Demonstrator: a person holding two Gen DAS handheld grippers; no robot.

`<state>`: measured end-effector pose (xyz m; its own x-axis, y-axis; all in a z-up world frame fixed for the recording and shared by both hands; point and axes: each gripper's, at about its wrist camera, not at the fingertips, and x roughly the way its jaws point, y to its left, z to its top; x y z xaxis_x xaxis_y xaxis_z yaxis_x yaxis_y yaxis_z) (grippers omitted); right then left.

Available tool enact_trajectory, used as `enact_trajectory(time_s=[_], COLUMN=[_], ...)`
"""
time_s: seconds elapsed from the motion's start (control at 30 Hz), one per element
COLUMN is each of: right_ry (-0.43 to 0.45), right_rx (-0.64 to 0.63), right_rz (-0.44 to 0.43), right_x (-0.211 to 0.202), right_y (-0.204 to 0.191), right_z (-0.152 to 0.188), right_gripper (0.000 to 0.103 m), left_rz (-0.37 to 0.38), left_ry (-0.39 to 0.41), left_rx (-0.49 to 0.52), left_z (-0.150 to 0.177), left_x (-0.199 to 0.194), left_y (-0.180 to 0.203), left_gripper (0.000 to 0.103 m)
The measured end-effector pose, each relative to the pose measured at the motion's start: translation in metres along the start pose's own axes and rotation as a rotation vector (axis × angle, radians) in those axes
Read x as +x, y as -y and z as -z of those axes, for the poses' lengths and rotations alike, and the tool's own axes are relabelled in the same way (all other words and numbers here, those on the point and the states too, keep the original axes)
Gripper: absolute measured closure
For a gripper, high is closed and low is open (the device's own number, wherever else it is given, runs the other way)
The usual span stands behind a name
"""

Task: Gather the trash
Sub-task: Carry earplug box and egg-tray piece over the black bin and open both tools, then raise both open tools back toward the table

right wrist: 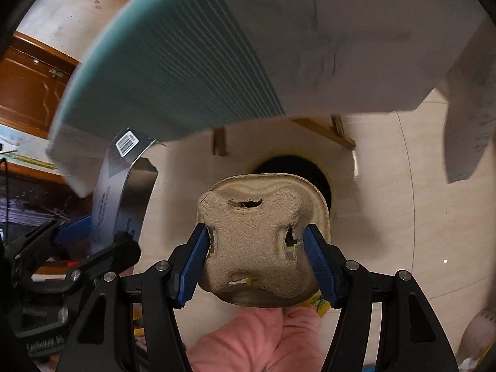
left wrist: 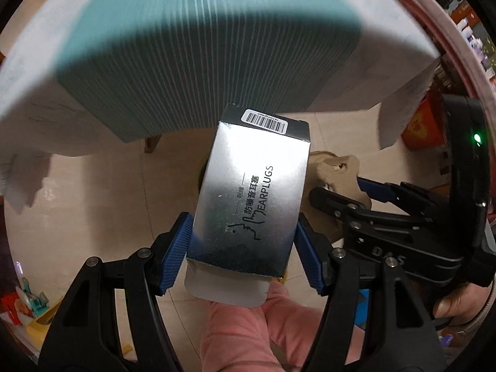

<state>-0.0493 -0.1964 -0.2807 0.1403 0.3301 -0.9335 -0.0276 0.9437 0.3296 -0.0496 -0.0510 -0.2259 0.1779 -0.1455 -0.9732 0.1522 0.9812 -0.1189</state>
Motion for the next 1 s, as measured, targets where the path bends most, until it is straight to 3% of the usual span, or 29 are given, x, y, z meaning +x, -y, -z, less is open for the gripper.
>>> enact_trajectory(time_s=[0.27,0.33,0.43,0.5,0.73,1.0], right_ry=[-0.004,-0.002,0.008,0.019,0.043,0.076], right_rx=[0.020,0.018,0.022,0.031,0.037,0.026], right_rz=[0.027,0.035,0.056,0.063,0.070,0.061], right_x=[0.113,0.134,0.155,0.164,0.167,0.107], right_y=[0.024,0.031,0.037,0.040,0.047,0.021], right_z=[0.004,0.003,0.001,0.001,0.001,0.010], right_gripper=[0.038,0.028,0.027,0.027,0.026,0.026], left_rz=[-0.012,-0.023,-0.034,-0.033,-0.030,-0.015], left_ry=[-0.004,0.003,0.017,0.032,0.057,0.082], left_rx=[0.051,0.053,0.043,0.030,0.030,0.022], left_z=[0.003,0.002,-0.001,-0.004,-0.004,0.003], left_x=[0.114,0.138,0.160,0.168,0.165,0.098], left_y=[-0.021,-0.027,-0.035,-0.039,-0.044,-0.042], left_gripper=[0.039,0.038,0.028,0.027,0.025,0.025])
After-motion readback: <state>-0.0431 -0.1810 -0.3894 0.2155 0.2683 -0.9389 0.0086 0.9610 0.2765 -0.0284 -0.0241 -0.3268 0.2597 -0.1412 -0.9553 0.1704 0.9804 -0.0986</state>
